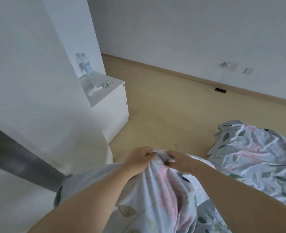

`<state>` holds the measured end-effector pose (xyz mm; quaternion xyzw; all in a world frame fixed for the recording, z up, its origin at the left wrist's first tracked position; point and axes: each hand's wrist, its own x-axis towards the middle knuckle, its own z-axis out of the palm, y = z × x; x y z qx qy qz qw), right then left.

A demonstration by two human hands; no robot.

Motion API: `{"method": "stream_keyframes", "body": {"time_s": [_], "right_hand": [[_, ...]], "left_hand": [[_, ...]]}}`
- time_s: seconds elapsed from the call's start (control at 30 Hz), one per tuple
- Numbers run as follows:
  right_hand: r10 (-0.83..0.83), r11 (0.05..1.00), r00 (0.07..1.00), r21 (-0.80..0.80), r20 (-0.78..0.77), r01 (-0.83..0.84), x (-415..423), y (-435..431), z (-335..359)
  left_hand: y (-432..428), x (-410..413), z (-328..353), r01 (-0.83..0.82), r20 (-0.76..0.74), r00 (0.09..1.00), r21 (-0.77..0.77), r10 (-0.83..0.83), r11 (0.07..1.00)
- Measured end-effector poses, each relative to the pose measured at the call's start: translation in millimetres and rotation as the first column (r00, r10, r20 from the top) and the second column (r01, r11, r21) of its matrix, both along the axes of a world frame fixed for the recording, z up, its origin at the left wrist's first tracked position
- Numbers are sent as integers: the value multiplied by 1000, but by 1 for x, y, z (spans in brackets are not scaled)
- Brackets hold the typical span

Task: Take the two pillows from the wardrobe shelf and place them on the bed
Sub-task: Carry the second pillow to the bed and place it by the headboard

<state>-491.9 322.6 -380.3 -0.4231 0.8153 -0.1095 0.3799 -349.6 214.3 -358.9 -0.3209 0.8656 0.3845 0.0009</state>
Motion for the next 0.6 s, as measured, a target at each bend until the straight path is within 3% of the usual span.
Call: {"method": "stream_keyframes", "body": {"time_s": [0.23, 0.6], "right_hand": [[-33, 983, 956, -183, -291, -22, -49, -21, 21], [-168, 925, 954, -374, -247, 66, -147, -86, 57]], "left_hand": [[-33, -53, 16, -4, -53, 999, -39, 2, 999], [-111, -171, 55, -9, -34, 999, -107, 5, 994]]}}
